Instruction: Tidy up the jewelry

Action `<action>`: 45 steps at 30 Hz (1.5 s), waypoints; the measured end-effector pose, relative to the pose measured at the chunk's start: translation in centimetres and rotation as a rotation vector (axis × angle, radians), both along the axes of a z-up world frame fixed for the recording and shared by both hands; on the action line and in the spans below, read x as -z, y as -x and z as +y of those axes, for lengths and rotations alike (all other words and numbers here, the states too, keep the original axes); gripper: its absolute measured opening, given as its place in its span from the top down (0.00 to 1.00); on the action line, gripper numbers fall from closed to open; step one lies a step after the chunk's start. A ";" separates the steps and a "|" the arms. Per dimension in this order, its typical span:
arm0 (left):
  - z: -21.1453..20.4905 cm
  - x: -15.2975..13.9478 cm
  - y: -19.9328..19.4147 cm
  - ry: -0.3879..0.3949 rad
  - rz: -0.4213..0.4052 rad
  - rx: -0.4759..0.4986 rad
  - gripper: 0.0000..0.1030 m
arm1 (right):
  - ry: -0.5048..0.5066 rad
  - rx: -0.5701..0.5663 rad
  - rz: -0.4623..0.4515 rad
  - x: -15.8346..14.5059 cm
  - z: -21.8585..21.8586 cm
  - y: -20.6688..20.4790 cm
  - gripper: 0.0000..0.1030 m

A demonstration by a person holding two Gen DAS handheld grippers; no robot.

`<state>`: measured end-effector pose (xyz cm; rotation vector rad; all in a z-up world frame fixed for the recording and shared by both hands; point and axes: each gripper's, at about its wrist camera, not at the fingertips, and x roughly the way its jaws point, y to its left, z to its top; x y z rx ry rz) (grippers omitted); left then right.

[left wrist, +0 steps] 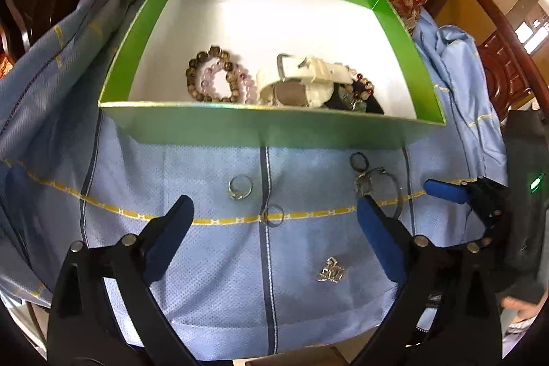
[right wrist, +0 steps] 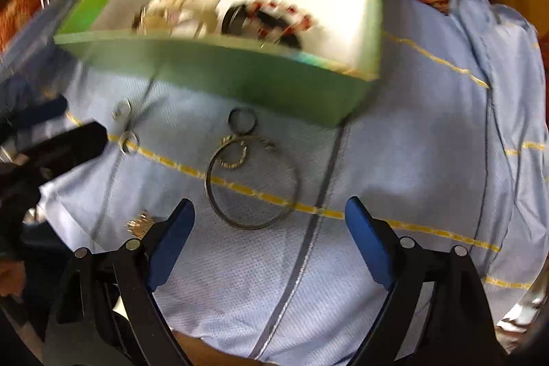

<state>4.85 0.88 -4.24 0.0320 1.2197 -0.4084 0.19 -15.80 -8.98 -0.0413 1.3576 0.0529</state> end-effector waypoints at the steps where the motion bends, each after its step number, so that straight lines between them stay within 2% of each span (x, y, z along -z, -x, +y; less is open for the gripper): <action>1: 0.0 0.2 0.1 -0.008 0.005 -0.001 0.08 | 0.022 -0.006 0.001 0.4 0.3 -0.1 0.15; 3: -0.1 0.5 0.1 -0.020 0.016 0.001 0.08 | 0.045 -0.017 -0.022 1.0 0.8 -0.1 0.19; 4: -0.1 0.6 0.1 -0.022 0.024 0.002 0.08 | 0.035 -0.020 -0.042 0.8 1.0 0.0 0.32; 5: -0.1 0.7 0.1 -0.022 0.029 -0.001 0.08 | 0.026 -0.031 -0.053 0.4 1.2 0.1 0.41; 6: 0.0 0.8 0.0 -0.021 0.032 -0.005 0.08 | 0.019 -0.045 -0.055 0.1 1.4 0.1 0.44; 9: -0.2 0.8 0.2 -0.002 0.050 0.011 0.08 | -0.022 -0.042 -0.044 -0.4 1.2 0.2 0.44; 13: -1.2 0.8 1.0 0.061 0.120 0.100 0.09 | -0.020 -0.031 -0.065 -1.6 0.1 0.4 0.44; 15: -1.7 1.1 1.4 0.094 0.173 0.139 0.09 | 0.018 0.000 -0.078 -2.2 -1.2 0.4 0.44; 18: -2.4 1.4 2.3 0.101 0.192 0.179 0.09 | 0.113 0.037 -0.079 -2.2 -2.6 0.5 0.44; 20: -2.9 1.5 2.9 0.106 0.203 0.217 0.13 | 0.132 0.064 -0.071 -2.0 -3.9 0.5 0.44; 22: -3.6 1.8 3.7 0.079 0.194 0.251 0.28 | 0.117 0.093 -0.054 -1.8 -4.9 0.5 0.44; 24: -4.4 2.4 4.4 0.021 0.183 0.278 0.39 | 0.111 0.104 -0.048 -1.6 -5.6 0.5 0.44; 27: -5.2 3.4 5.1 -0.044 0.168 0.292 0.39 | 0.091 0.100 -0.047 -1.2 -5.5 1.1 0.44; 29: -5.9 3.6 5.7 -0.105 0.105 0.303 0.41 | 0.068 0.090 -0.046 -1.1 -5.3 1.0 0.44; 31: -6.3 3.6 6.0 -0.173 0.050 0.299 0.67 | 0.036 0.079 -0.044 -1.1 -4.9 0.9 0.44; 33: -6.0 3.5 5.7 -0.199 0.029 0.281 0.80 | -0.024 0.074 -0.044 -1.2 -4.6 0.9 0.44; 39: -2.2 3.6 2.4 -0.173 0.098 0.106 0.79 | -0.101 0.061 -0.024 -1.0 -3.7 0.8 0.44; 41: -1.5 3.5 2.0 -0.124 0.138 0.094 0.72 | -0.112 0.071 0.008 -0.5 -3.7 0.5 0.44; 42: -1.3 3.4 1.8 -0.110 0.148 0.085 0.56 | -0.120 0.076 0.016 -0.3 -3.9 0.5 0.42; 43: -1.1 3.2 1.8 -0.102 0.151 0.074 0.47 | -0.131 0.088 0.021 -0.2 -4.0 0.7 0.36; 45: -0.7 3.2 1.7 -0.104 0.150 0.070 0.47 | -0.133 0.111 0.009 -0.5 -4.4 0.7 0.30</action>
